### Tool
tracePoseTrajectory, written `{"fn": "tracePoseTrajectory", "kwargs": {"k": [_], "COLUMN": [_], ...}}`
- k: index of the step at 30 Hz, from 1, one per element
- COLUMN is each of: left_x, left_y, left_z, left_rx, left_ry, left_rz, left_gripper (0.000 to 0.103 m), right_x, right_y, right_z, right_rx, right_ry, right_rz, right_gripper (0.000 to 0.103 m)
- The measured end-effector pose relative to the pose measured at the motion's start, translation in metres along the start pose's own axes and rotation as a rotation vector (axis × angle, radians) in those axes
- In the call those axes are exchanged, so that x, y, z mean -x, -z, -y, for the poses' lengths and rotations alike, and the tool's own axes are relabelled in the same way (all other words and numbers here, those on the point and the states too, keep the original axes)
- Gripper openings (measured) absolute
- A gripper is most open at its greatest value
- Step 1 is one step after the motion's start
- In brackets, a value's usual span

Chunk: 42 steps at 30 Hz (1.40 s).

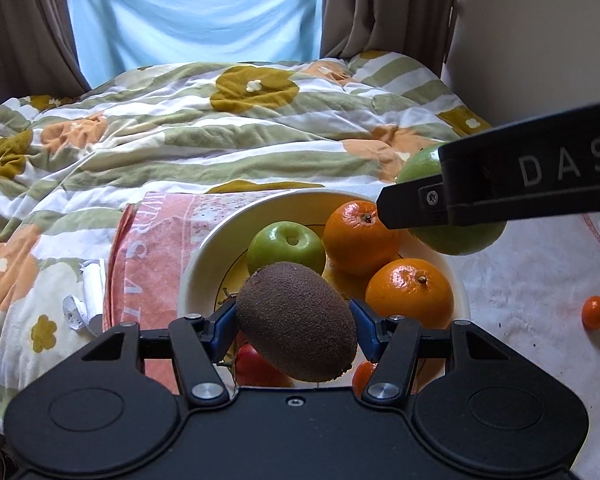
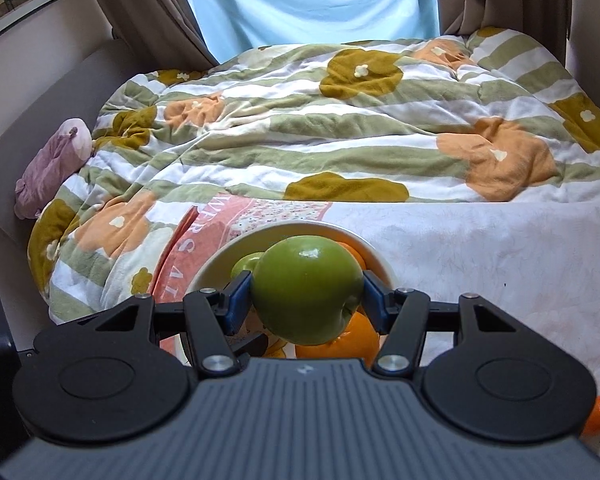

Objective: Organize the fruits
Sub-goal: 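Carry the kiwi and green apple into the duck bowl and release both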

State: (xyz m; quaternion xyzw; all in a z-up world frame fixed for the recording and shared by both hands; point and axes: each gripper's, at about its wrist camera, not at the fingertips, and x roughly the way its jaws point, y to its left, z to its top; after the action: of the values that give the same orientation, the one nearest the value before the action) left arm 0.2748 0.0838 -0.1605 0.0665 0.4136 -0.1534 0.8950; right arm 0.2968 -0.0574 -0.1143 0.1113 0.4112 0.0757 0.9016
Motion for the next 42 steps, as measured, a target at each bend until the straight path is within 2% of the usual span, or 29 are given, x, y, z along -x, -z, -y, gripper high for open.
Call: {"fn": "tracePoseTrajectory", "kwargs": {"k": [6, 7, 9, 10, 24, 31, 34, 35, 38, 42], "left_x": [-0.010, -0.009, -0.010, -0.008, 0.033, 0.037, 0.036, 0.037, 0.037, 0.037], "left_y": [0.005, 0.005, 0.003, 0.003, 0.007, 0.010, 0.011, 0.012, 0.013, 0.014], "left_z": [0.003, 0.002, 0.000, -0.001, -0.018, -0.023, -0.027, -0.028, -0.030, -0.029], "left_rx": [-0.078, -0.083, -0.080, -0.075, -0.065, -0.061, -0.047, -0.043, -0.037, -0.043], "left_ry": [0.009, 0.014, 0.029, 0.031, -0.027, -0.045, -0.052, -0.053, -0.056, -0.058], "left_rz": [-0.006, 0.001, 0.000, 0.009, 0.061, 0.058, 0.058, 0.056, 0.055, 0.052], "left_gripper": [0.065, 0.068, 0.095, 0.096, 0.098, 0.099, 0.099, 0.099, 0.099, 0.099], "right_x": [-0.012, -0.014, -0.016, -0.017, -0.020, -0.037, -0.040, -0.039, -0.036, -0.034], "right_y": [0.003, 0.004, 0.004, 0.004, -0.001, 0.001, 0.005, 0.005, 0.006, 0.008], "right_z": [0.004, 0.005, 0.006, 0.006, -0.003, -0.016, -0.020, -0.020, -0.020, -0.019], "right_rx": [-0.027, -0.030, -0.031, -0.030, 0.029, 0.083, 0.097, 0.098, 0.106, 0.111], "right_ry": [0.041, 0.044, 0.048, 0.048, 0.036, 0.017, 0.034, 0.044, 0.026, 0.007], "right_rz": [-0.006, -0.008, -0.012, -0.013, -0.030, -0.044, -0.032, -0.016, -0.001, -0.004], "right_gripper": [0.072, 0.072, 0.072, 0.072, 0.072, 0.072, 0.073, 0.076, 0.103, 0.103]}}
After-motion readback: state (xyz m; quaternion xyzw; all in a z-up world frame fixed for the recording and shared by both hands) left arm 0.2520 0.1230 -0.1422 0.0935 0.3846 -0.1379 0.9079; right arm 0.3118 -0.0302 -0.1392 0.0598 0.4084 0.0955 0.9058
